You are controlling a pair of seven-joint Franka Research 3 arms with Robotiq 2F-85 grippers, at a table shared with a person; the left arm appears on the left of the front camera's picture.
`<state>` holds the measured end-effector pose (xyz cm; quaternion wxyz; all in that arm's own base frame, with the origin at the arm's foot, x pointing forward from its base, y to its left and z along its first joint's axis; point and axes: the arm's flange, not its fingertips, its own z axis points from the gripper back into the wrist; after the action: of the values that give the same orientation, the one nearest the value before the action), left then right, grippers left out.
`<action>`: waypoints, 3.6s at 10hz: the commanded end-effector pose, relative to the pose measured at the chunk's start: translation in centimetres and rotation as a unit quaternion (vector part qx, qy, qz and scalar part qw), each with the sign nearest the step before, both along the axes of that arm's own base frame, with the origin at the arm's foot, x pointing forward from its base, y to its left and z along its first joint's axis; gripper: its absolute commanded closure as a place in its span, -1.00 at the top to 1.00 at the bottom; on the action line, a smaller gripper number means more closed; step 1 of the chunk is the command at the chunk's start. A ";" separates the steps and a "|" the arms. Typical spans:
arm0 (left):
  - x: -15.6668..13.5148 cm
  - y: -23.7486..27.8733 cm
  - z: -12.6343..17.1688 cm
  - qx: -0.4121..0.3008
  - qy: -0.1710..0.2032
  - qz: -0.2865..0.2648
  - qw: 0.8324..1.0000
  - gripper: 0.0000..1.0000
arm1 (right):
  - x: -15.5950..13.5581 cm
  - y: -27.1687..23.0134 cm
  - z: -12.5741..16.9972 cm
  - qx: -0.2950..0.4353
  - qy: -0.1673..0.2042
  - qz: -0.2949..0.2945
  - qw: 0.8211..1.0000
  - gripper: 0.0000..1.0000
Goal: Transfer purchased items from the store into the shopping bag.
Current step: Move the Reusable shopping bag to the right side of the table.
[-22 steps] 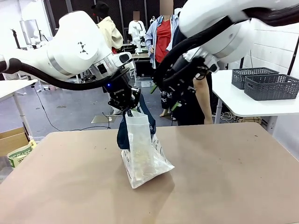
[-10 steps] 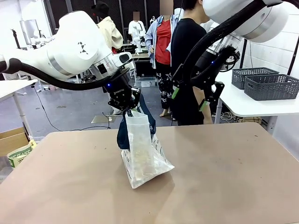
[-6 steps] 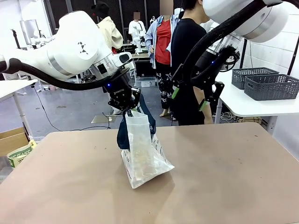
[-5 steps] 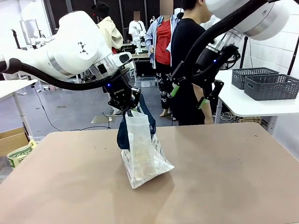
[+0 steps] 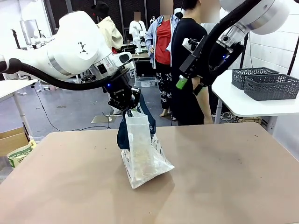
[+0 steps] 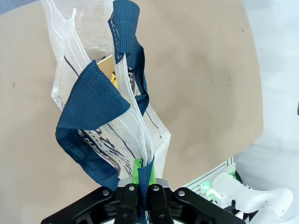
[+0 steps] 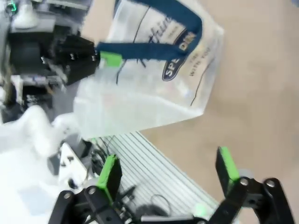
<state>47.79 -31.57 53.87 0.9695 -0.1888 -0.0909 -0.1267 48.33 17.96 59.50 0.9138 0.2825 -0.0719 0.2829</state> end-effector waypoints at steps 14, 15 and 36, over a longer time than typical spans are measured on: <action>6.0 -0.6 5.8 0.171 0.063 -0.030 0.983 -1.00 | 0.6 0.0 -0.6 0.007 -0.059 0.096 0.994 1.00; 6.5 -0.4 6.3 0.192 0.057 -0.018 0.980 -1.00 | 0.6 0.0 -0.6 0.007 -0.059 0.096 0.994 1.00; 5.4 13.6 7.7 0.250 0.038 0.046 0.967 -1.00 | 0.6 0.0 -0.6 0.007 -0.059 0.096 0.994 1.00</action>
<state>53.94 -18.68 62.02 0.9940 0.0489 -0.0071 -0.0981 49.04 17.82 58.88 0.8715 0.2778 -0.1054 0.3902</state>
